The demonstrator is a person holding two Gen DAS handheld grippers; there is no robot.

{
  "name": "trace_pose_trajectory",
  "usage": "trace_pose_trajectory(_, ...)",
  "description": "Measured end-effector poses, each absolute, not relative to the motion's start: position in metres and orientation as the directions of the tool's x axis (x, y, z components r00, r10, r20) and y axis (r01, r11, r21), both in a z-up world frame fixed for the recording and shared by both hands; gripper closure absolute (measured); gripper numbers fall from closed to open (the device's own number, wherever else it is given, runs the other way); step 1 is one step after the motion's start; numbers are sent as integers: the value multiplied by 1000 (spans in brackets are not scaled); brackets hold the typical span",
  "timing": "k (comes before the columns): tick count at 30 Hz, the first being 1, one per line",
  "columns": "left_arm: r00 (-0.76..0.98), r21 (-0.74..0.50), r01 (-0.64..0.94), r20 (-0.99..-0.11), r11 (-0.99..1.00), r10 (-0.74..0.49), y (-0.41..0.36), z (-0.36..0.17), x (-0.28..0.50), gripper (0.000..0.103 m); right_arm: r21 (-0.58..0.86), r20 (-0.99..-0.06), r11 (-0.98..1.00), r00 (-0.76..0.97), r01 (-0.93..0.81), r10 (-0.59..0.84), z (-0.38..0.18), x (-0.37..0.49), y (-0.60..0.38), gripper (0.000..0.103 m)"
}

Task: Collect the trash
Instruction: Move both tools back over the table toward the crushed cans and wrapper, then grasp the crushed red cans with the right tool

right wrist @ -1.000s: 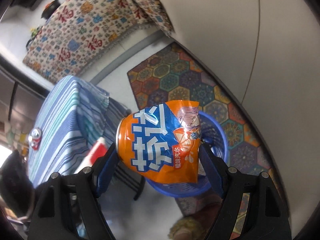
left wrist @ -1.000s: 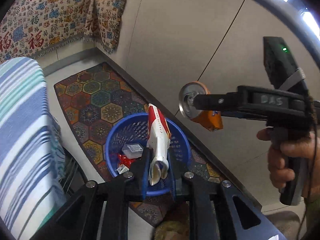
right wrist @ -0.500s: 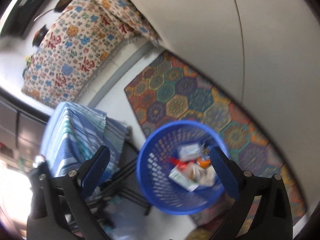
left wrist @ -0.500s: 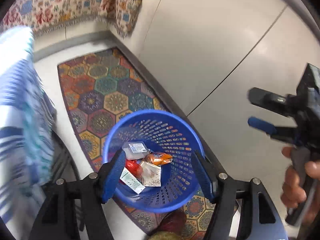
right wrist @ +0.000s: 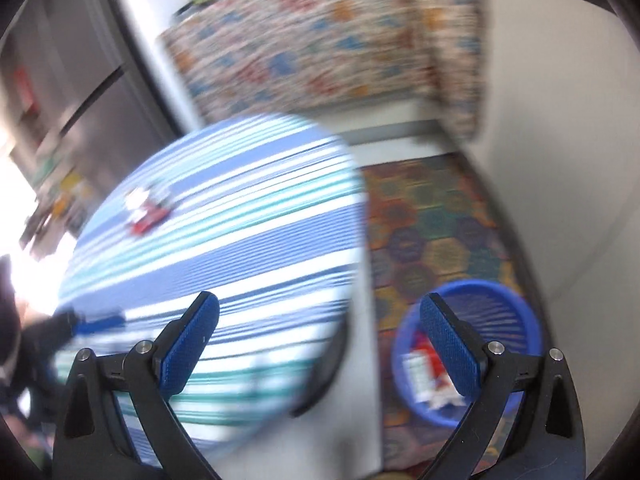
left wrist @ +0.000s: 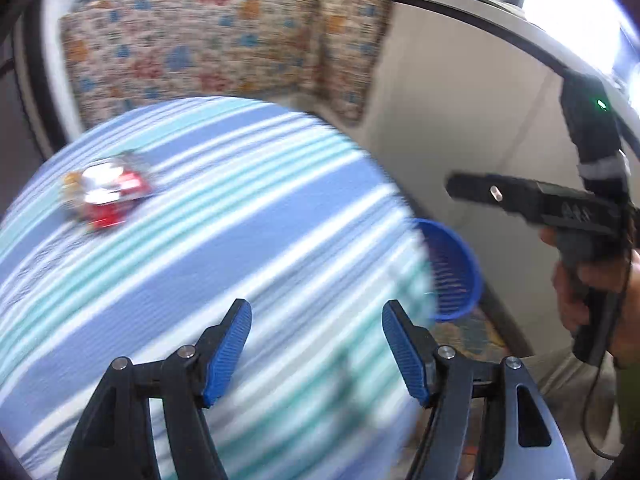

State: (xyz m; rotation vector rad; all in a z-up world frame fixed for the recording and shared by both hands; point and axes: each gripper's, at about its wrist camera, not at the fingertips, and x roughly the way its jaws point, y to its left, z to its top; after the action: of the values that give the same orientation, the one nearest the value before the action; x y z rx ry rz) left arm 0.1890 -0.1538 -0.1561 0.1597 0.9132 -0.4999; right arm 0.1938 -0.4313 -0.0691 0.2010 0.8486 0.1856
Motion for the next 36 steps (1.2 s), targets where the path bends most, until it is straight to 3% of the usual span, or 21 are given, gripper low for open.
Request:
trace_pose_trajectory(5,589,15,283,-792,959,-162,-52,-163,226,34,238,-739,948,594,-211,318,-91,217,-331,2)
trace_pose_trajectory(13,599,22,127,-798,992,-59,31,-190,286,34,198,-720,939,608,-281,334,-97,261,-256,2)
trace_pose_trajectory(19,623,24,128,-780,992,-62,42,-197,285,32,143,-704,936,632,-323,325,-90,305,-208,0)
trace_pose_trajectory(26,625,14,140,-776,990,-77,46,-197,286,29,3,-737,952,643,-307,210,-97,359,-152,1)
trace_pose_trajectory(27,626,15,140,-776,990,-77,46,-196,287,29,-5,-743,954,640,-300,197,-99,363,-150,3)
trace_pose_trajectory(28,627,16,140,-775,990,-76,46,-196,287,29,-8,-748,954,635,-298,192,-99,365,-150,23)
trace_pose_trajectory(29,628,15,139,-775,990,-76,46,-196,286,28,-8,-752,954,631,-298,191,-99,367,-153,35)
trace_pose_trajectory(36,628,3,150,-773,989,-93,41,-194,289,26,38,-729,962,651,-269,211,-82,331,-218,39)
